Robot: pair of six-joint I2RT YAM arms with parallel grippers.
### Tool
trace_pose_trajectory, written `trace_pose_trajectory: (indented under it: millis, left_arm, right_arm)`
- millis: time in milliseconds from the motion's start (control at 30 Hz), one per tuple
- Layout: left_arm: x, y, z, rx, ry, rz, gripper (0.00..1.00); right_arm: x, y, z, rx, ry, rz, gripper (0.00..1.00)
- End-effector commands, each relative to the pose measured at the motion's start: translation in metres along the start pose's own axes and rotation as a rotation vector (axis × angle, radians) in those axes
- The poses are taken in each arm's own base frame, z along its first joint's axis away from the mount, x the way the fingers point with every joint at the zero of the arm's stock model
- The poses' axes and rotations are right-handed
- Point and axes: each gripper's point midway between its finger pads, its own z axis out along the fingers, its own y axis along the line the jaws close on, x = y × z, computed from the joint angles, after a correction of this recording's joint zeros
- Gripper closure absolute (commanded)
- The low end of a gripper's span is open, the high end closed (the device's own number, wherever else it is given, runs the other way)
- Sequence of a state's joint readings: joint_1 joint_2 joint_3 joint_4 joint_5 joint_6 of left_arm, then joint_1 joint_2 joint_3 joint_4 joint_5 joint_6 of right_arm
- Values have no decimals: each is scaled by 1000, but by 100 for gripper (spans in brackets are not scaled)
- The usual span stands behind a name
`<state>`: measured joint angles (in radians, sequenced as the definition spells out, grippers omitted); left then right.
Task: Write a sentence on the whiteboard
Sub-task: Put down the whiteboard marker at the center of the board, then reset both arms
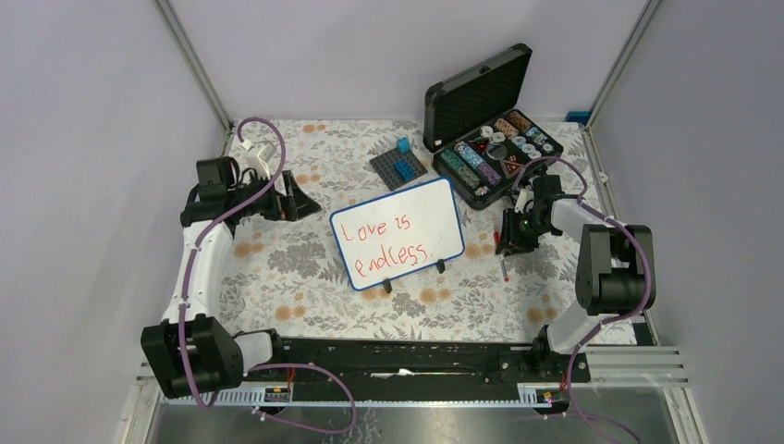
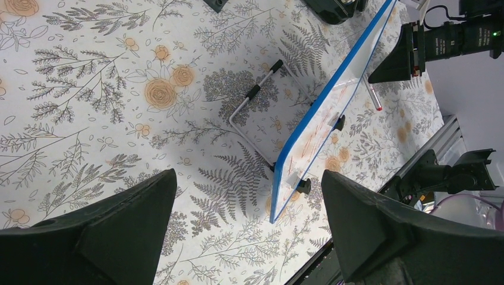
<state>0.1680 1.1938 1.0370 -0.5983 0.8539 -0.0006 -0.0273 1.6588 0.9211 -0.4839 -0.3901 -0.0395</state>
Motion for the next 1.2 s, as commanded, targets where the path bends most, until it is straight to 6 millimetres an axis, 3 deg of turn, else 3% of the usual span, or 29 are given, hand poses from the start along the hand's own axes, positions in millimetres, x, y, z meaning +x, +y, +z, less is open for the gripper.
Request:
trace_pose_trajectory:
  millis: [0, 200, 433, 500, 667, 833, 1000, 1167]
  left_arm:
    - [-3, 4, -1, -8, -10, 27, 1]
    - [1, 7, -1, -18, 15, 21, 1]
    - [-4, 13, -4, -47, 64, 11, 1]
    - [-12, 19, -7, -68, 63, 16, 1]
    - [-36, 45, -14, -159, 65, 36, 1]
    - [-64, 76, -31, -251, 29, 50, 1]
    - [-70, 114, -38, -331, 19, 40, 1]
    - [-62, 140, -35, -347, 16, -6, 1]
  right_arm:
    - [-14, 8, -10, -26, -53, 3, 59]
    - [-20, 16, -26, -34, -85, -27, 49]
    - [-60, 41, -76, -63, -256, -129, 7]
    - [-77, 49, -96, -74, -309, -166, 1]
    - [-117, 54, -145, -111, -424, -215, 0]
    - [-153, 39, -185, -120, -537, -234, 0]
    - [-177, 10, -198, -107, -578, -199, 0]
    - [-184, -7, -189, -94, -568, -177, 0]
